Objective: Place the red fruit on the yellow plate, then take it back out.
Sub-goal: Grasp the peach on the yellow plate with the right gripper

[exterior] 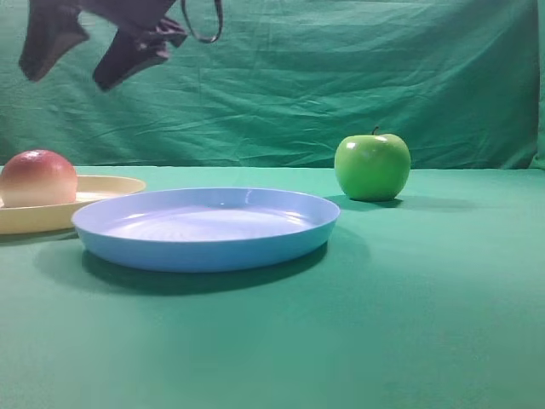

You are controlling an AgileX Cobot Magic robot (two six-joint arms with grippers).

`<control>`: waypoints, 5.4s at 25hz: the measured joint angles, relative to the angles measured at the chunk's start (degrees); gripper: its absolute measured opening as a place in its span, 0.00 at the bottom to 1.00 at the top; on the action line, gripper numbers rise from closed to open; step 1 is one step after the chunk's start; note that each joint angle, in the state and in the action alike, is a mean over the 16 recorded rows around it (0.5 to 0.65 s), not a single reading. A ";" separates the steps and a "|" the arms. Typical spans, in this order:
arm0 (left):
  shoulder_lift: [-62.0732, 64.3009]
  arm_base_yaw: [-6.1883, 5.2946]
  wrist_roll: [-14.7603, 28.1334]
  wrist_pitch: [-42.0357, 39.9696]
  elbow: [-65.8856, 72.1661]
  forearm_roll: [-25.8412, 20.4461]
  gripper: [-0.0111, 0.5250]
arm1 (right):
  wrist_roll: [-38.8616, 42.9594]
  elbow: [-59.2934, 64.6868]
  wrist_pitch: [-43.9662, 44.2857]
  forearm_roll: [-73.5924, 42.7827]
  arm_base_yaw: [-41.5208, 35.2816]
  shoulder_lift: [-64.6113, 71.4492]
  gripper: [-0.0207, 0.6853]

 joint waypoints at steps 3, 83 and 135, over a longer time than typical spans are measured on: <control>0.00 0.00 0.00 0.00 0.00 0.00 0.02 | 4.82 0.00 3.36 -4.00 -1.13 -3.04 0.12; 0.00 0.00 0.00 0.00 0.00 0.00 0.02 | 58.55 101.80 -22.94 -48.79 -30.09 -116.97 0.03; 0.00 0.00 0.00 0.00 0.00 0.00 0.02 | 35.88 111.68 -24.18 -28.83 -32.67 -120.82 0.03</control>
